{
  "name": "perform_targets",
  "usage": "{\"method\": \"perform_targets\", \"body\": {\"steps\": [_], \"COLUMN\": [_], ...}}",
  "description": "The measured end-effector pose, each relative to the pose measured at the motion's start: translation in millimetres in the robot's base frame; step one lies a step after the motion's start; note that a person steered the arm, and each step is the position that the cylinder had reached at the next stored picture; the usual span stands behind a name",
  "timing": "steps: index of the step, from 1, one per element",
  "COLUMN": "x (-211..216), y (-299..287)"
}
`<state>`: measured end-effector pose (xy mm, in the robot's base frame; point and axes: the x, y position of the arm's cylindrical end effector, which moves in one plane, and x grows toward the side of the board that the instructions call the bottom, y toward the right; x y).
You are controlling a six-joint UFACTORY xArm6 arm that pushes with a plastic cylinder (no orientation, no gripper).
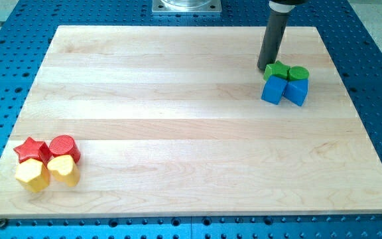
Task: Separate the blue blocks
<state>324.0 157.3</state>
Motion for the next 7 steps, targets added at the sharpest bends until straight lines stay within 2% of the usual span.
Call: {"method": "perform_targets", "body": {"steps": [2, 3, 4, 5, 7], "x": [-9, -3, 29, 66, 70], "y": [-3, 75, 153, 99, -80]}}
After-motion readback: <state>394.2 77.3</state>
